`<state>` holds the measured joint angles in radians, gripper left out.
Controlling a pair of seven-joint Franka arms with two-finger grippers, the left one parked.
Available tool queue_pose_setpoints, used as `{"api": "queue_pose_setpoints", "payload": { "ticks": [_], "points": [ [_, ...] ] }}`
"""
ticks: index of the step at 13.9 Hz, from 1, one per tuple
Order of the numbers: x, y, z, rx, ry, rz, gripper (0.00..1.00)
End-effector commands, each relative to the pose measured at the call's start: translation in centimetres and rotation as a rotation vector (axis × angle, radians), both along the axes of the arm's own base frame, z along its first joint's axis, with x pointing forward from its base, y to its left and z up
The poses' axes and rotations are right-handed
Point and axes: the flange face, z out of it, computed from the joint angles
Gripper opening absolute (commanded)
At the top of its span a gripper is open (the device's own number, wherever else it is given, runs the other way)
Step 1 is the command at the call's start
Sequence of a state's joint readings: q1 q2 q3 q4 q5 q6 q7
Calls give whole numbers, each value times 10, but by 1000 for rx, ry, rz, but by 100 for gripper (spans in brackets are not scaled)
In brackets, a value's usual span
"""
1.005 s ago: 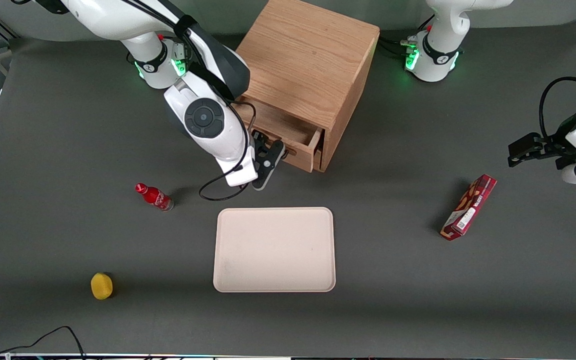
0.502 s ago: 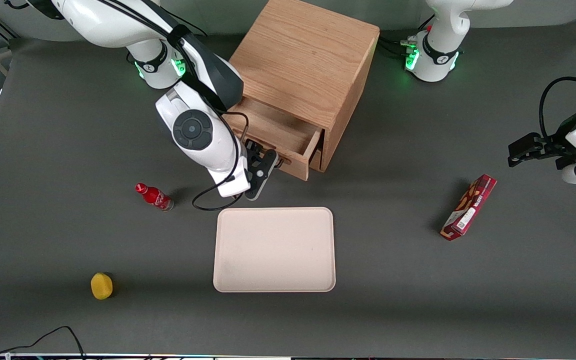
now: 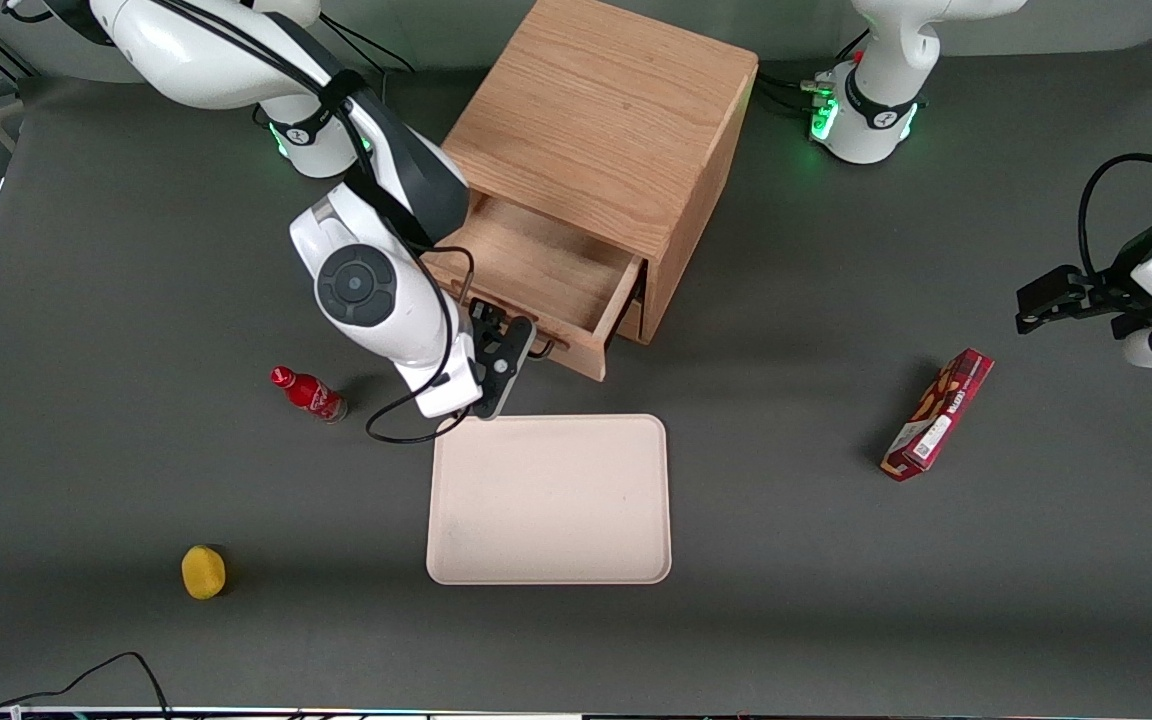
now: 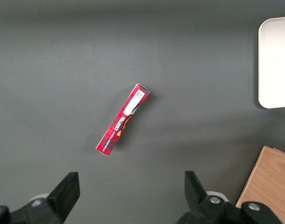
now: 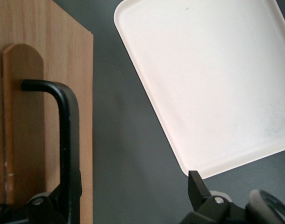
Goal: Open upper drawer
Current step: 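Pull the upper drawer handle outward with the right gripper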
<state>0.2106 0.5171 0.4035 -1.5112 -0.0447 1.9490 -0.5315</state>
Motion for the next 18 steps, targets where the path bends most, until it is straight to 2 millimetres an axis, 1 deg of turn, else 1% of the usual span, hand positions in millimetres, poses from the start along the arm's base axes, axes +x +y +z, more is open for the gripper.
{"api": "queue_pose_setpoints", "payload": {
  "ticks": [1,3,6,8,9,12,13,14,16,17,18],
  "points": [
    [14,-6,-14,-12,-9,56,100],
    [18,-6,-16,-5,-11,62,100],
    [30,-15,-17,-6,-23,57,100],
    [33,-17,-18,-28,-37,67,100],
    [37,-18,-14,-28,-46,65,100],
    [39,-20,-19,-29,-40,76,100],
    [41,-24,-20,-35,-40,72,100],
    [47,-32,-21,-42,-43,58,100],
    [49,-36,-22,-47,-45,54,100],
    [50,-36,-20,-46,-49,63,100],
    [54,-38,-11,-39,-65,57,100]
  ]
}}
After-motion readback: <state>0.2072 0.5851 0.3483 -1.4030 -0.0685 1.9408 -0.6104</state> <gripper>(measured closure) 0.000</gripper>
